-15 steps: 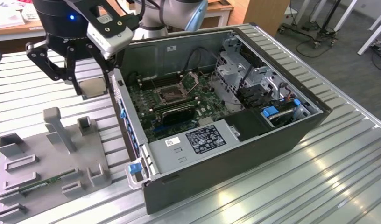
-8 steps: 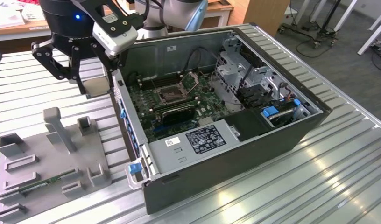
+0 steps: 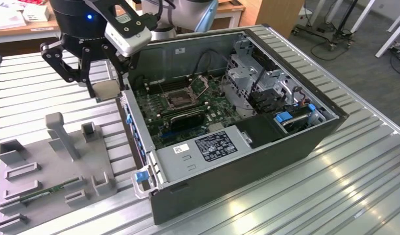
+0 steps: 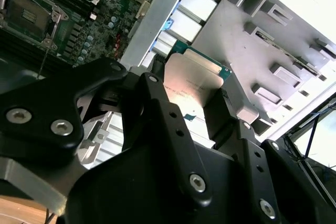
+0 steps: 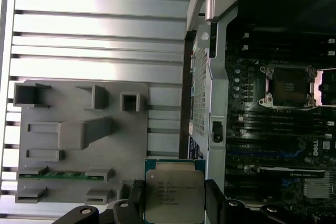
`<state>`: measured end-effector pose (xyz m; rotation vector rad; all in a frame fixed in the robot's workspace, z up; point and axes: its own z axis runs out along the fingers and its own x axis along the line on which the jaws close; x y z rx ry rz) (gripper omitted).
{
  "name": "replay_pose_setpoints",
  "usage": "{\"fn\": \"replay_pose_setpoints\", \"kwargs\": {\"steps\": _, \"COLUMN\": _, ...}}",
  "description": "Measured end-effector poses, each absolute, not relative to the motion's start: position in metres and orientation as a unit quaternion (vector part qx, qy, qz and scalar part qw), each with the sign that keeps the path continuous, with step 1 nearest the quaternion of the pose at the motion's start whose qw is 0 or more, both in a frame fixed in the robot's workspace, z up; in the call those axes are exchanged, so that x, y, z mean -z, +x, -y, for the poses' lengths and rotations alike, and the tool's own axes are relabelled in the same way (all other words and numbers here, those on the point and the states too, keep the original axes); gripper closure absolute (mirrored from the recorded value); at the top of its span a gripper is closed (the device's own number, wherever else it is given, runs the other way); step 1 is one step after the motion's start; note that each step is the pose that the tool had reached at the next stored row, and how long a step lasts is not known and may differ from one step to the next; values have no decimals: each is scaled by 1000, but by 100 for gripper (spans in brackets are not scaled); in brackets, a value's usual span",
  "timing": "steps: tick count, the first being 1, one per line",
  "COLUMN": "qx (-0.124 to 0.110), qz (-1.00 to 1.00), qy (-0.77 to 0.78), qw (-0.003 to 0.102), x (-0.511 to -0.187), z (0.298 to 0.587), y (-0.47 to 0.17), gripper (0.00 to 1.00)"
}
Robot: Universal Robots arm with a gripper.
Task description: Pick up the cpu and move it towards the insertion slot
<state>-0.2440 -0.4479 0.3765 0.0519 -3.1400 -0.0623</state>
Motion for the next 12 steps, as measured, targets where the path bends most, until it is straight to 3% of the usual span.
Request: {"fn": "replay_pose_setpoints", "kwargs": {"steps": 12, "qx": 20, "qz": 1000, "qy": 17, "qw": 0, "x": -377, "z": 448, "y": -227, "gripper": 45}}
